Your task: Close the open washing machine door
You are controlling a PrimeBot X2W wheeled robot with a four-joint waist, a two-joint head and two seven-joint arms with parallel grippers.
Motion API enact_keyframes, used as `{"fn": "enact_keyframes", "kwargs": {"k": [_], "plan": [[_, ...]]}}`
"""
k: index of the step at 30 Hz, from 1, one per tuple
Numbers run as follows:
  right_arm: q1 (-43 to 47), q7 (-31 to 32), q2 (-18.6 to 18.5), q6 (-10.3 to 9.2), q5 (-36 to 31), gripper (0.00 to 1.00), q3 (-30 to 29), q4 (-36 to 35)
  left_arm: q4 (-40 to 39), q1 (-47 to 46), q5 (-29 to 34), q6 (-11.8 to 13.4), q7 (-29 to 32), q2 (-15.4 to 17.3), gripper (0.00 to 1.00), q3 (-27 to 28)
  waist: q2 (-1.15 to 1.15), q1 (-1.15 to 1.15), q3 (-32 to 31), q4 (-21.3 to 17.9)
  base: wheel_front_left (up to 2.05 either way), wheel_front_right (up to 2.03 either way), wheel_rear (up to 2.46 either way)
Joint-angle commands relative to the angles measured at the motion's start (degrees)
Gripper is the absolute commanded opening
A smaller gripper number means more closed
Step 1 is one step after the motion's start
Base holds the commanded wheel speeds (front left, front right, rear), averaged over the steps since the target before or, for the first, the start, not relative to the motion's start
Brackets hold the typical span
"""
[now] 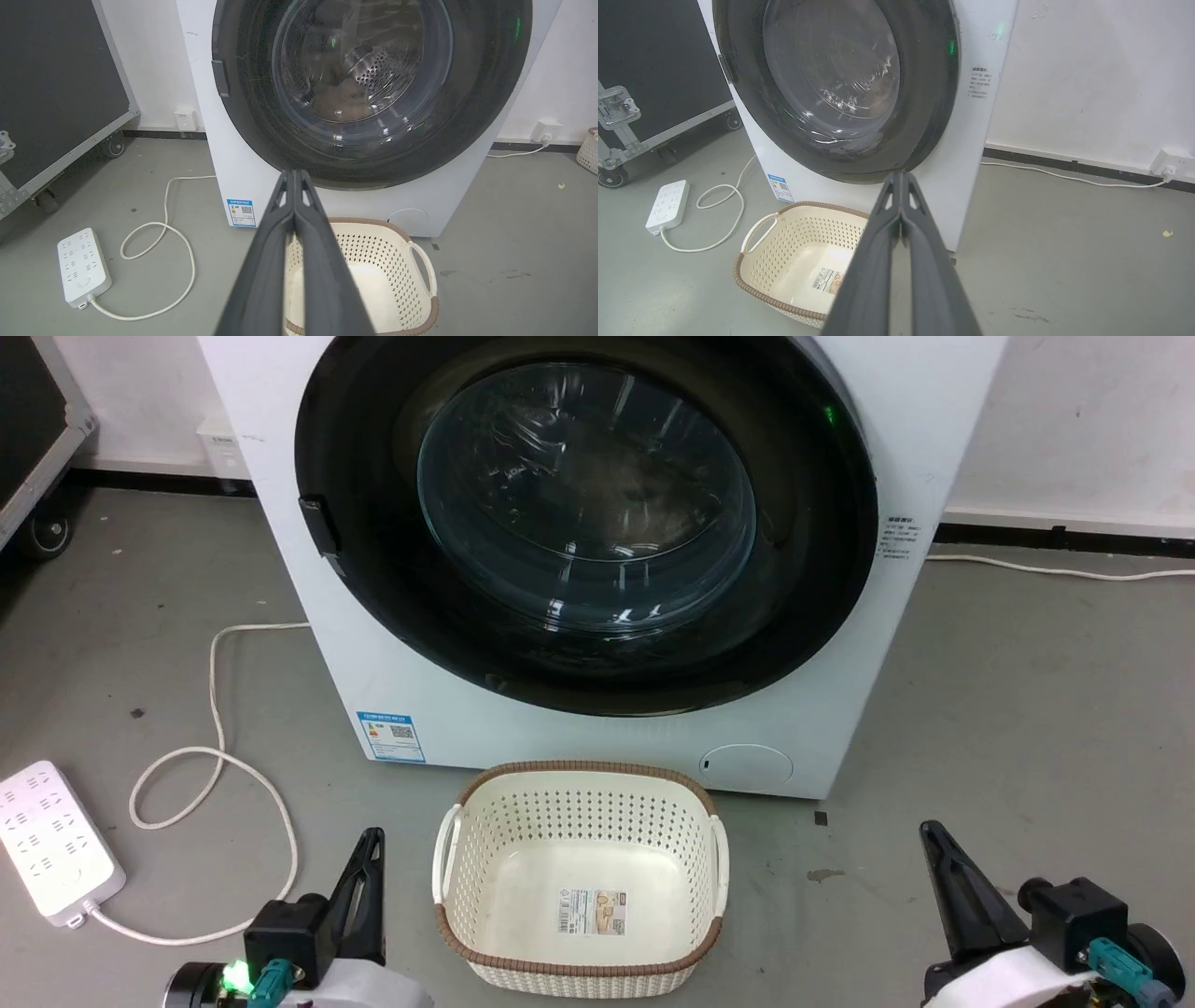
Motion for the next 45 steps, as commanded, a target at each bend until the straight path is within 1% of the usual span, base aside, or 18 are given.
{"fn": "enact_keyframes", "kwargs": {"k": [1,45], "plan": [[-0.77,0.22,0.28,-0.02,-0.54,0.00,-0.01,-0.59,-0.37,-0.77,0.52,0.42,0.34,-0.06,0.00,0.10,0.00,0.00,0.01,0.00,0.00,0.00,0.00],[-1.61,5.38,0.88,-0.04,-3.16,0.00,0.00,-3.61,-2.47,-2.14,2.86,0.96,5.50,-0.12,0.00,1.14,0.00,0.00,0.47,-0.11,0.00,0.00,0.00]]}}
